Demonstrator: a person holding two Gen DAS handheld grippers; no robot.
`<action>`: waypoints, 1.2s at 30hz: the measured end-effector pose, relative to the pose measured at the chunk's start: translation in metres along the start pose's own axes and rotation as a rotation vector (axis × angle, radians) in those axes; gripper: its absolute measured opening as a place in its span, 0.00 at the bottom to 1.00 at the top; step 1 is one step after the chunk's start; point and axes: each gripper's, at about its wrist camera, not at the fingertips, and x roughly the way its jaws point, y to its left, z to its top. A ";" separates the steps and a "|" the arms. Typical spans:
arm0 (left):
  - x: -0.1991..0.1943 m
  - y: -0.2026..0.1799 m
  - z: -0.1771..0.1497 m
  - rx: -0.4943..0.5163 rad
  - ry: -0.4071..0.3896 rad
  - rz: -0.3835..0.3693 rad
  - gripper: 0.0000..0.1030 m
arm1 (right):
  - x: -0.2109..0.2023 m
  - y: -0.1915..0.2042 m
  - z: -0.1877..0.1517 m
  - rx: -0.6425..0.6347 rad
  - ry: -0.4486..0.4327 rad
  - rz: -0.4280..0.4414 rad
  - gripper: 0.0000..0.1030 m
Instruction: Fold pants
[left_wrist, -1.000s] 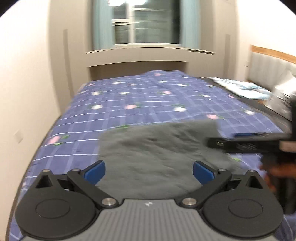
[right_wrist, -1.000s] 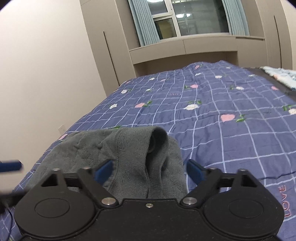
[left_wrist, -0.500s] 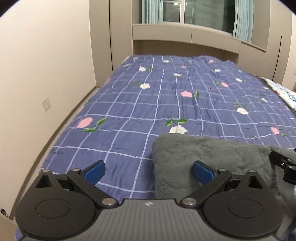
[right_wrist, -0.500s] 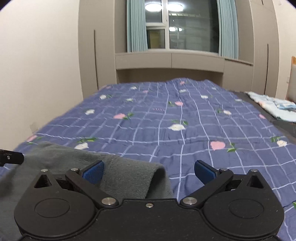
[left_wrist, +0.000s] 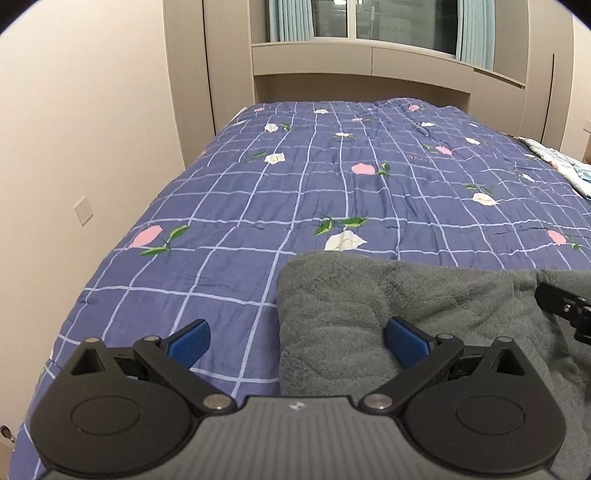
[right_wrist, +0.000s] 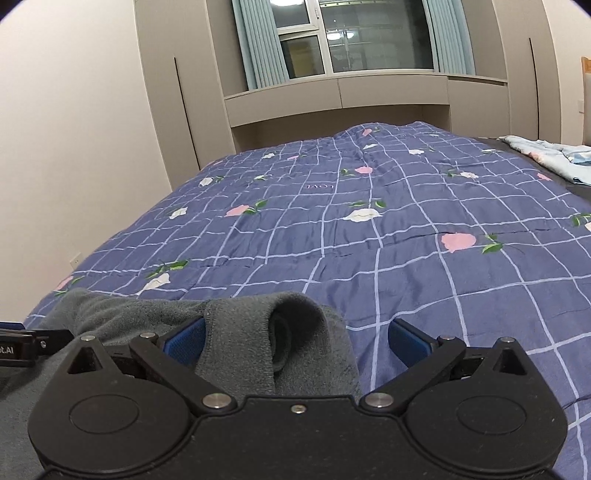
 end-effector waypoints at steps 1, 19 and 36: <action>-0.004 0.001 0.000 -0.002 -0.005 -0.005 0.99 | -0.005 0.001 0.001 -0.006 -0.010 0.000 1.00; -0.076 0.005 -0.049 0.023 -0.021 -0.065 0.99 | -0.132 0.028 -0.055 -0.322 -0.090 -0.046 0.97; -0.096 0.007 -0.050 -0.009 0.021 -0.062 0.99 | -0.129 0.083 -0.072 -0.630 -0.037 0.025 0.17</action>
